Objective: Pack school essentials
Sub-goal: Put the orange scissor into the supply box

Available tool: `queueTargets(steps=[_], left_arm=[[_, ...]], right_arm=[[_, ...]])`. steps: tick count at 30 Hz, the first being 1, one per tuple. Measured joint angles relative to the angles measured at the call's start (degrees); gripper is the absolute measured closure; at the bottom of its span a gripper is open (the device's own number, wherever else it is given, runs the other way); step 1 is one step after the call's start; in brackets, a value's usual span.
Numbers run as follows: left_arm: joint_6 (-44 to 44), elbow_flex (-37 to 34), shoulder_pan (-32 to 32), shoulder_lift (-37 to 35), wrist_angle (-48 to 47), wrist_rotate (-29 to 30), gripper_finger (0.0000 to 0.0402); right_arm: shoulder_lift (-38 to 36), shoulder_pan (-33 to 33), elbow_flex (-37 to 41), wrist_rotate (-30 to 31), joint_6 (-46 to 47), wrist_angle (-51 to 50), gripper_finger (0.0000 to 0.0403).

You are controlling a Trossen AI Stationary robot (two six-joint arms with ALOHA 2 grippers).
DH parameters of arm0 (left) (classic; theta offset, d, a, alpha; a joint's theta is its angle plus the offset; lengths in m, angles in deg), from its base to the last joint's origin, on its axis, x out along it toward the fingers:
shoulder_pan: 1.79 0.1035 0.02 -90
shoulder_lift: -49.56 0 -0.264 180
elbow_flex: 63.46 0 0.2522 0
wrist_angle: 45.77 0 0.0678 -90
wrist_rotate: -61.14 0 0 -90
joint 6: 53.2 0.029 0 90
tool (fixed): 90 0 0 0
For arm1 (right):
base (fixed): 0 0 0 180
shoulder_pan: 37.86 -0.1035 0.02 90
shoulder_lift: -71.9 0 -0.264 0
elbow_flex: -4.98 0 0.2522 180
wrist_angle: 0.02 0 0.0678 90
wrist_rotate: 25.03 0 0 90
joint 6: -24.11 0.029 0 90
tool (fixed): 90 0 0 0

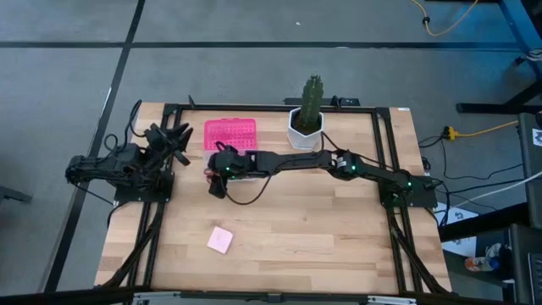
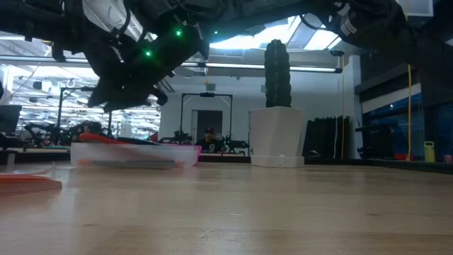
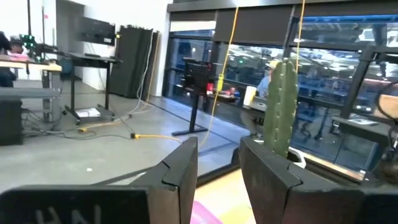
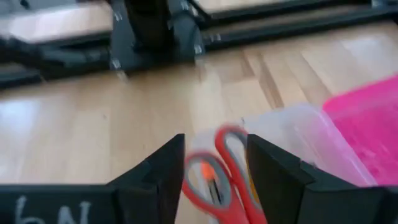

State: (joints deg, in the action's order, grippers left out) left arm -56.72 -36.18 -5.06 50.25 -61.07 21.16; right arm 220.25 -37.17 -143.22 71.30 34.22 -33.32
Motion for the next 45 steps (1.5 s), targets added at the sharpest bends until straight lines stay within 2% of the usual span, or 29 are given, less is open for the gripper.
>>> queueTargets(steps=[17, 22, 24, 28, 30, 34, 38, 45], left_arm=[[1.00, 0.70, 0.00, 0.03, -0.59, -0.12, 0.0288], [0.95, 0.70, 0.00, 0.04, -0.59, -0.14, 0.0288], [0.95, 0.68, 0.00, 0.04, -0.61, -0.15, 0.0288], [0.93, 0.68, 0.00, 0.04, -0.63, -0.15, 0.0288], [0.93, 0.68, 0.00, 0.04, -0.63, -0.17, 0.0288], [0.69, 0.66, 0.00, 0.04, -0.63, -0.17, 0.0288], [0.69, 0.63, 0.00, 0.04, -0.63, -0.17, 0.0288], [0.65, 0.59, 0.00, 0.04, -1.07, -0.17, 0.0288]], right_arm=[[1.69, 2.45, -0.01, 5.40, -4.60, -6.73, 0.0231], [1.69, 2.59, -0.02, 9.89, -4.56, -7.17, 0.0231], [1.41, 2.59, -0.32, 7.74, -4.74, -5.73, 0.0231], [0.60, 2.20, -0.62, -4.88, -6.29, 2.39, 0.0231], [0.79, 1.72, -0.35, -7.80, -6.06, 1.86, 0.0231], [2.27, 0.82, 0.03, -5.84, -7.63, -3.13, 0.0231], [3.18, 0.80, -0.19, -1.03, -8.87, -5.21, 0.0231], [3.79, 1.18, -0.19, 3.08, -3.03, -3.57, 0.0231]])
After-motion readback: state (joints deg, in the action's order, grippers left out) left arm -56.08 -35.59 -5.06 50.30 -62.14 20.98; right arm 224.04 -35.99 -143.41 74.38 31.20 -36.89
